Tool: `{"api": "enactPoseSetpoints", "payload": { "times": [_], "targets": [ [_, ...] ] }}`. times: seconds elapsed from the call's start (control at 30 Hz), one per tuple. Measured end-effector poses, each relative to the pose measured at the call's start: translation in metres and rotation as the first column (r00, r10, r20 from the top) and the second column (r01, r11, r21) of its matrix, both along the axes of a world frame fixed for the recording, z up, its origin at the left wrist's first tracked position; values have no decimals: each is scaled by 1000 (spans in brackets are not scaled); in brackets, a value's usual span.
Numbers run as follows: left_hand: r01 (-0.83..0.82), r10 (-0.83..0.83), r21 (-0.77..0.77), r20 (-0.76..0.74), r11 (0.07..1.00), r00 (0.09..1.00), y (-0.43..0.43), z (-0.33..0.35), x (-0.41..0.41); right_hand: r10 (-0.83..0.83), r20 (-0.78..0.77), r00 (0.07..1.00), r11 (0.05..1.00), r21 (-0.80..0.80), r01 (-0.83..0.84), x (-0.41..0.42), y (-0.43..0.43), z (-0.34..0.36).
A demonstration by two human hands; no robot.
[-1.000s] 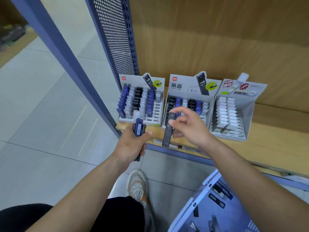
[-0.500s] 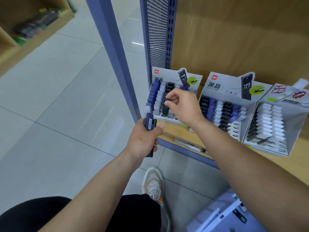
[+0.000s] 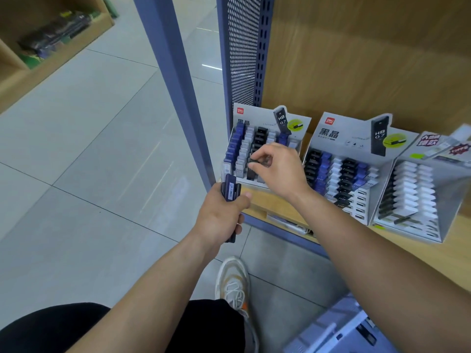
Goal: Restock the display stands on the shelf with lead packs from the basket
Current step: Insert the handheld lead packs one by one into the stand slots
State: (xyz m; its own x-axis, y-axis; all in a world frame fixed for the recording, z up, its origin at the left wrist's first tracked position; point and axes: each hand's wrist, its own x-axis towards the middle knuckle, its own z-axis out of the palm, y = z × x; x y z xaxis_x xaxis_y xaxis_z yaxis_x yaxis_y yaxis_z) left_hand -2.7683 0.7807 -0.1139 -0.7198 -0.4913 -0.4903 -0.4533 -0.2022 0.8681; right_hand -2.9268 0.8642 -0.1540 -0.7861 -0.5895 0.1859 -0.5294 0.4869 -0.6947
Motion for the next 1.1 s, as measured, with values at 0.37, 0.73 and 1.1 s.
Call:
{"api": "enactPoseSetpoints", "payload": {
  "times": [0.37,0.73,1.1],
  "targets": [
    [6,-6,11,-16,1000,1000,1,4,-1,16,11,1000,999,46,-17,-1,9,-1],
    [-40,65,242,-96,970,993,7,25,-10,70,-130,989,973,229,-39,1,1,-5],
    [265,-232,132,-224,955,947,32,36,-17,194,581,790,977,-188,-102,25,81,87]
  ]
}}
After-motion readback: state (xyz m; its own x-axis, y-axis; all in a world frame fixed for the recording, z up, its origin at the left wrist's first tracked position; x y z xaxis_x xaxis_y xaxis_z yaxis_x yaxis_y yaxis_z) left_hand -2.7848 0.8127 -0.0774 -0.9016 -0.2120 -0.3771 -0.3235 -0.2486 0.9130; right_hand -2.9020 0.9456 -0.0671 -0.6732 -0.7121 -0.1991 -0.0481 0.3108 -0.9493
